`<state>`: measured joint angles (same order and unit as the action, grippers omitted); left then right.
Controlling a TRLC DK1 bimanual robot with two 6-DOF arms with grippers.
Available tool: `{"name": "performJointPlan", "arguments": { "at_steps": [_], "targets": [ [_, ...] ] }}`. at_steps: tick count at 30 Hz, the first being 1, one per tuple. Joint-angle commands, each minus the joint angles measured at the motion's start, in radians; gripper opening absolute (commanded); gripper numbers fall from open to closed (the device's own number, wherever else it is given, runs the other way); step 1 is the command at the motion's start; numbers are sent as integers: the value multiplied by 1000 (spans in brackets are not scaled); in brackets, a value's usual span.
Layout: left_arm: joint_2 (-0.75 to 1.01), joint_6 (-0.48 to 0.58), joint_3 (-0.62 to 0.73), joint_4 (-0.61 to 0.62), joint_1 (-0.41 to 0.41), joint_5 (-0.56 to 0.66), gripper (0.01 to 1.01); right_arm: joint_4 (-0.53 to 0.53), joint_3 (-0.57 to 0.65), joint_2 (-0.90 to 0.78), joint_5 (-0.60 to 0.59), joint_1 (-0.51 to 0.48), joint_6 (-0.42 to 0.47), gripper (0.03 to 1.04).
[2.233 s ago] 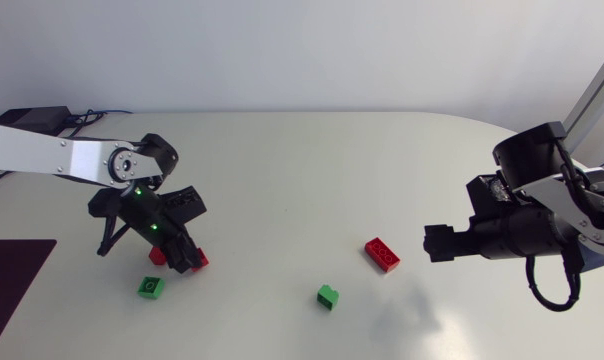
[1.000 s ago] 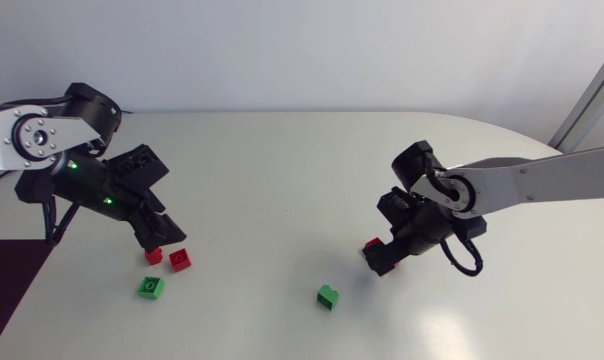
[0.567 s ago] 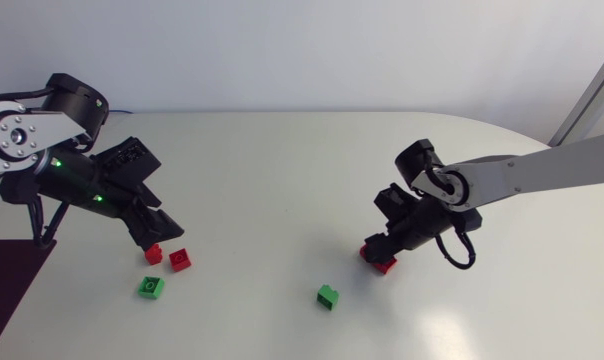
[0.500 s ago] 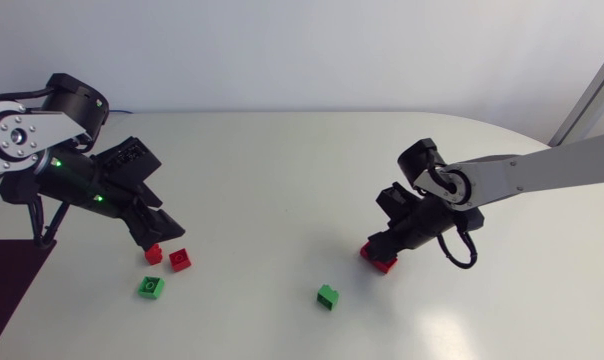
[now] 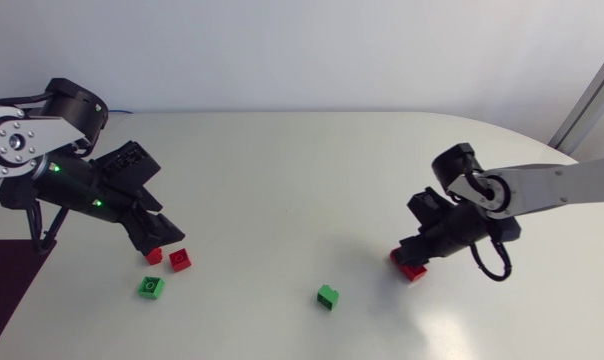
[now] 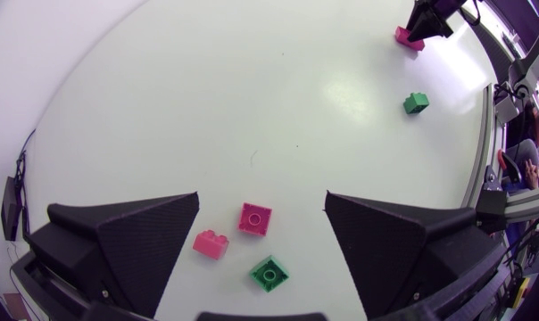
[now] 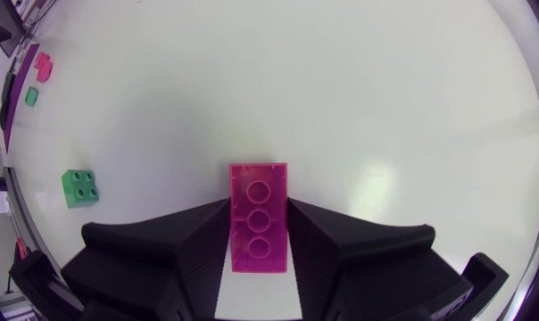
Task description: Sort duplo bricks by size, large to the right and small to the left
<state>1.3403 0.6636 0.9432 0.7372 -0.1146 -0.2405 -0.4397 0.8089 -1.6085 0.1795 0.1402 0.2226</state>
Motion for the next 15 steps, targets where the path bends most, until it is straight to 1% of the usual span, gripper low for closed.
{"name": "performJointPlan", "arguments": {
  "at_steps": [1, 5, 10, 13, 15],
  "targets": [
    [-13, -7, -35, 5, -8, -17, 982, -36, -74, 52, -6, -68, 49, 298],
    [-12, -7, -49, -4, -26, -23, 982, -70, -155, 162, -6, -179, 109, 298],
    [-6, -12, -67, -18, -69, -29, 982, -88, -220, 234, -6, -323, 173, 298],
    [-3, -13, -81, -19, -106, -29, 982, -90, -241, 256, -6, -366, 184, 298],
    [-3, -21, -87, -25, -123, -29, 982, -90, -252, 254, -6, -369, 184, 311]
  ]
}}
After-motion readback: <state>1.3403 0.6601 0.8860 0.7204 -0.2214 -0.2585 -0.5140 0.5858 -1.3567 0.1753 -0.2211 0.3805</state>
